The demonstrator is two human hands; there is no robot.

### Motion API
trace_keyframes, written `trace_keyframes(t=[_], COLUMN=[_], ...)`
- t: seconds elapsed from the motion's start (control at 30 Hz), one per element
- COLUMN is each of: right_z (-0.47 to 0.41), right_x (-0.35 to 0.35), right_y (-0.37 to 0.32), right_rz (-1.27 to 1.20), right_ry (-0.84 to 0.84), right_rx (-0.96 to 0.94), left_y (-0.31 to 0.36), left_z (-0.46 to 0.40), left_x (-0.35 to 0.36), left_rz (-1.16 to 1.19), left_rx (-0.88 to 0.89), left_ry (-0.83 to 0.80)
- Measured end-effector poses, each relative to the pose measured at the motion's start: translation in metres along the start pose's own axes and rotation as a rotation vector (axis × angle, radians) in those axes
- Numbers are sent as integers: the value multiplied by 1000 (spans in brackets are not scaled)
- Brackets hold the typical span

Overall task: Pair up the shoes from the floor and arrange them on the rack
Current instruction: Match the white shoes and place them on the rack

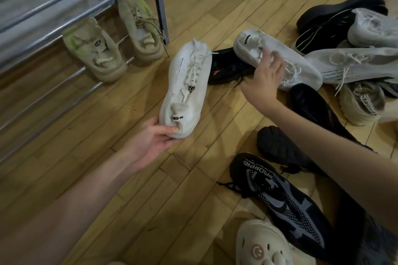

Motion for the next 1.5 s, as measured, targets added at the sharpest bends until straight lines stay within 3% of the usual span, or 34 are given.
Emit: trace_keyframes(t=[0.13,0.27,0.57,0.7,0.83,1.03,1.13,1.23,1.37,1.4,1.5], right_z=[-44,-77,-90,-63,2,150,191,211,209,208,202], right_x=[7,16,7,9,30,75,84,83,83,84,82], right_y=[7,8,-11,-24,-73,-120,-118,-117,-109,-108,-92], right_rz=[348,436,638,521,394,559,614,614,453,374,191], right_ry=[-85,-168,-136,-109,-205,-669,-849,-1007,-1168,-1088,-637], right_rx=[-111,-25,-134,-145,-423,-1031,-1156,-1097,-691,-556,-141], left_y=[-7,-10,-5,-3,-5,-21,-39,-56,-75,-78,-82], left_z=[0,-1,27,45,63,104,121,137,153,154,154], left_x=[-6,-12,-32,-47,-62,-92,-108,-118,-121,-120,-114], left_rz=[70,81,130,159,252,261,362,408,464,469,466], left_rx=[-18,-10,72,95,101,109,88,82,86,93,102], left_ry=[12,31,47,115,146,187,254,302,328,327,325])
Point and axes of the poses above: each hand's wrist, its own z-axis away from the middle knuckle, its own x-axis out of the palm, y = z × x, the point moved 6 cm from there along -z, towards the middle knuckle, and after that the axes turned 14 degrees about -z, right-handed, at the moved point
